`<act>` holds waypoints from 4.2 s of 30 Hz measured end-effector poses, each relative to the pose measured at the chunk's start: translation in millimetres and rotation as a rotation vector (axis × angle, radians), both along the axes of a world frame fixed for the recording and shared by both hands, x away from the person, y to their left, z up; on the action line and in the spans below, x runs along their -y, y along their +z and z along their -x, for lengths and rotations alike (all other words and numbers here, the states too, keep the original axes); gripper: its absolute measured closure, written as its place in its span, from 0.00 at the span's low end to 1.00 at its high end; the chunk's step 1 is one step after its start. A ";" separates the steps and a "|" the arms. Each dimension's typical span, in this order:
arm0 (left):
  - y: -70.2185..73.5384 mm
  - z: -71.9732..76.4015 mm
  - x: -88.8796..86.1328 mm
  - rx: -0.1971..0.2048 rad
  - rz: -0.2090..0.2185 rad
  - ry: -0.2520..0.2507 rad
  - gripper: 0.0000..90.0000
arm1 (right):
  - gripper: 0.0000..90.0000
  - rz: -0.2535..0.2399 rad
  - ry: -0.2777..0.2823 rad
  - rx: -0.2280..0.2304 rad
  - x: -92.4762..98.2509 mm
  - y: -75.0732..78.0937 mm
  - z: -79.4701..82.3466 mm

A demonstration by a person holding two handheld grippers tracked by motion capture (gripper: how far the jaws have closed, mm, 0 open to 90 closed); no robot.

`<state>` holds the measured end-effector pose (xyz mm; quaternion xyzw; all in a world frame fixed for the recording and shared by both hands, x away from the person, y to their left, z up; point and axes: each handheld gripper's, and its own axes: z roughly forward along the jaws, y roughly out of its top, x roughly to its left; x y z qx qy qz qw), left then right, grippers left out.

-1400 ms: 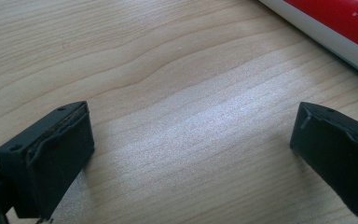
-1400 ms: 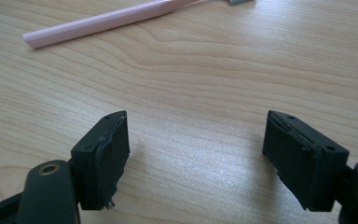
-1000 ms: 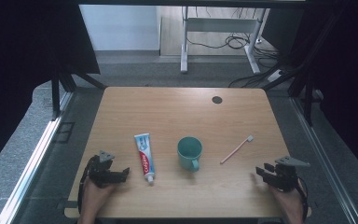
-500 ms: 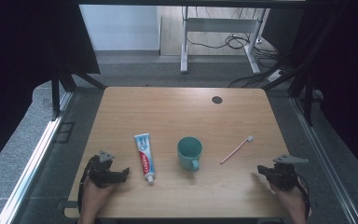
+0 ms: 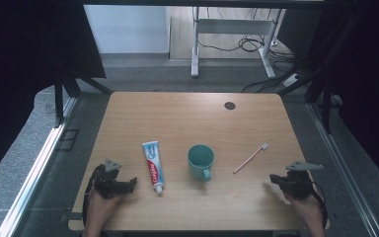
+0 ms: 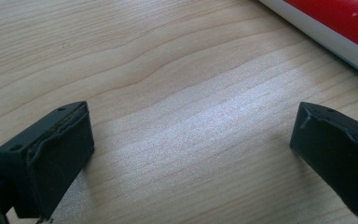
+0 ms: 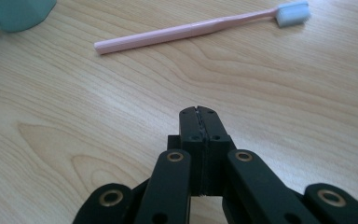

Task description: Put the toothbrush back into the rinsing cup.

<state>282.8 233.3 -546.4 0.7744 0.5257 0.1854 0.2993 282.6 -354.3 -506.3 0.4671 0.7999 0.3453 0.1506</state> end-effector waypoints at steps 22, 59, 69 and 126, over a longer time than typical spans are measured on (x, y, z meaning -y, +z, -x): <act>-0.1 -0.2 0.2 0.001 0.002 0.001 0.00 | 0.99 -0.018 0.080 -0.009 -41.4 6.2 -34.0; -0.1 -0.2 0.2 0.001 0.002 0.001 0.00 | 0.99 0.019 0.193 -0.066 -116.2 -9.5 -62.5; -0.1 -0.2 0.2 0.001 0.002 0.002 0.00 | 0.99 0.026 0.179 -0.076 -105.5 -15.3 -57.0; -0.1 -0.1 1.1 0.001 0.003 0.010 0.00 | 0.59 0.155 0.004 -0.249 -39.3 10.1 -61.7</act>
